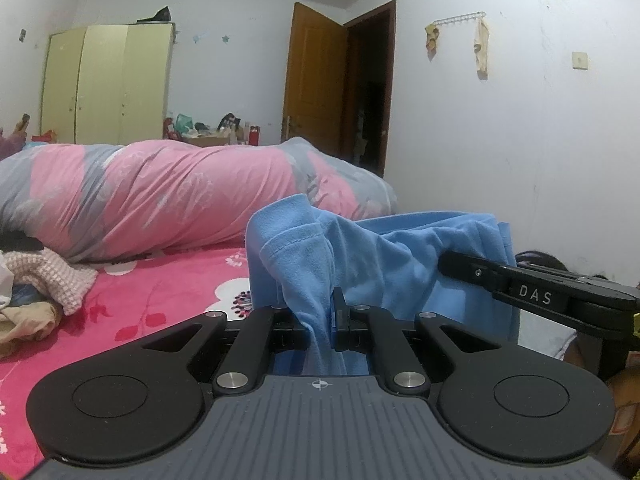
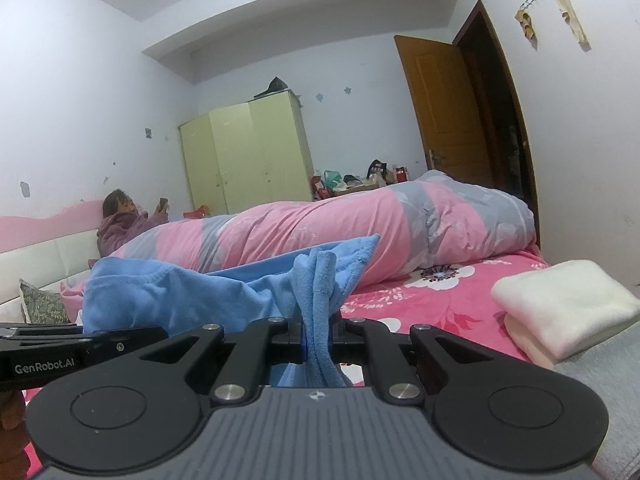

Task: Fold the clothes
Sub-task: 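Lift the gripped T-shirt up off the bedspread with both tools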

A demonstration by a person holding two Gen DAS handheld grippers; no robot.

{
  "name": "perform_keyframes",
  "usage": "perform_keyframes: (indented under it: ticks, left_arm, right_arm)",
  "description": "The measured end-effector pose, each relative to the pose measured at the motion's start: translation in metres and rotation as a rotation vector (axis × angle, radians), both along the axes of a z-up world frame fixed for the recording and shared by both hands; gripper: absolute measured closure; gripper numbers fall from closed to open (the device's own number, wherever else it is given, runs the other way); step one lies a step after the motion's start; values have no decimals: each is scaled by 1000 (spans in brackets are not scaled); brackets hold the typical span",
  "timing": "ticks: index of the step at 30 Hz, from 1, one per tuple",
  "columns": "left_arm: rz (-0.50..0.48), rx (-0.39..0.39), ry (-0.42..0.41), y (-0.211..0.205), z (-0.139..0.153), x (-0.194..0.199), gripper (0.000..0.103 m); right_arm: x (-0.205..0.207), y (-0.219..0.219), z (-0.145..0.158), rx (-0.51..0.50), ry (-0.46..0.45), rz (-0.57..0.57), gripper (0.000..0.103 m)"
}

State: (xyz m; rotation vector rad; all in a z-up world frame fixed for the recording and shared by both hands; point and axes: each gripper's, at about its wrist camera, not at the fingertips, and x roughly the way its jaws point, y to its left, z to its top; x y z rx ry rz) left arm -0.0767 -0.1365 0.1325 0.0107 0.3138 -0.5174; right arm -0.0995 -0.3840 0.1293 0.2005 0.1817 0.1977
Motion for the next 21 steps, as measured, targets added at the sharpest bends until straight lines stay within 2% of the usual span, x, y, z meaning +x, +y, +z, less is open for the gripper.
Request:
perform_keyframes:
  ticks: [14, 21]
  left_arm:
    - [-30, 5, -7, -9, 1, 4, 97]
    - [-65, -22, -32, -15, 8, -1, 97]
  right_arm:
    - [-3, -4, 0, 6, -7, -38, 95]
    - [-18, -6, 11, -25, -65, -60, 95]
